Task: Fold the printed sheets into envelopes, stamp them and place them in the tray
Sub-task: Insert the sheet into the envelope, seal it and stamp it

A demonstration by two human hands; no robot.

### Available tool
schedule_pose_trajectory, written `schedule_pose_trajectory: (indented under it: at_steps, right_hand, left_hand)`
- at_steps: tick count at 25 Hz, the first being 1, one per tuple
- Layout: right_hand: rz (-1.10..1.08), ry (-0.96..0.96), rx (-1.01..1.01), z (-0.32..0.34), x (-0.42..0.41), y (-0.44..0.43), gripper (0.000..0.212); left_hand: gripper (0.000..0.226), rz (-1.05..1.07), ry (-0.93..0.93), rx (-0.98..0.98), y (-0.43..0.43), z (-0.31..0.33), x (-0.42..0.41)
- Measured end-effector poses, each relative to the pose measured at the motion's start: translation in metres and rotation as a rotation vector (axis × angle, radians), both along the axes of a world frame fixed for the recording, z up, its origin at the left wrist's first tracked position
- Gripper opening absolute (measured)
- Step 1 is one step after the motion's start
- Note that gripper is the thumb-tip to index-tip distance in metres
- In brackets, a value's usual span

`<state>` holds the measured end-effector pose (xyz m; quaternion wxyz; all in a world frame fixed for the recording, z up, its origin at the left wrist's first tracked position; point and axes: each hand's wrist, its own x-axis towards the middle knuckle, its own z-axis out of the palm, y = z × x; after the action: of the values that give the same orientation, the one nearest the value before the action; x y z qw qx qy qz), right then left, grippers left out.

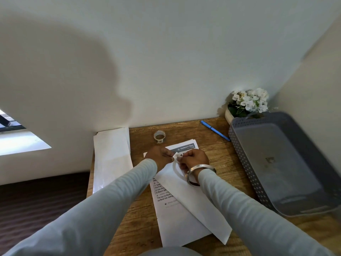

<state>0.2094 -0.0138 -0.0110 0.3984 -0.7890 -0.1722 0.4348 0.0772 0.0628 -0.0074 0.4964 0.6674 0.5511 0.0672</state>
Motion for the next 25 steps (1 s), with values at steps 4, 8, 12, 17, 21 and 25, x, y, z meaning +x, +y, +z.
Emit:
schedule_pose_trajectory:
  at_steps: [4,8,12,17,21,25]
  right_hand:
    - [0.011,-0.053,-0.008,-0.005,-0.001,0.002,0.023]
    - [0.009,-0.072,-0.019,-0.005,-0.001,0.002,0.022]
    - [0.037,-0.101,-0.027,-0.007,0.001,0.002,0.022]
    - [0.09,-0.199,-0.044,-0.01,0.001,0.001,0.02]
    - [0.123,-0.254,-0.05,-0.012,0.0,0.002,0.02]
    - [0.147,-0.278,-0.048,-0.013,0.001,0.003,0.021]
  left_hand:
    - [0.022,0.015,-0.012,-0.003,0.0,-0.001,0.0]
    - [0.014,0.033,0.009,0.012,-0.001,-0.003,0.001]
    - [0.011,0.039,0.009,0.015,-0.001,-0.004,0.001]
    - [0.012,0.056,0.016,0.028,-0.003,-0.005,0.004]
    - [0.012,0.046,0.025,0.029,-0.003,-0.005,0.005]
    - [0.012,0.045,0.035,0.044,-0.004,-0.005,0.006]
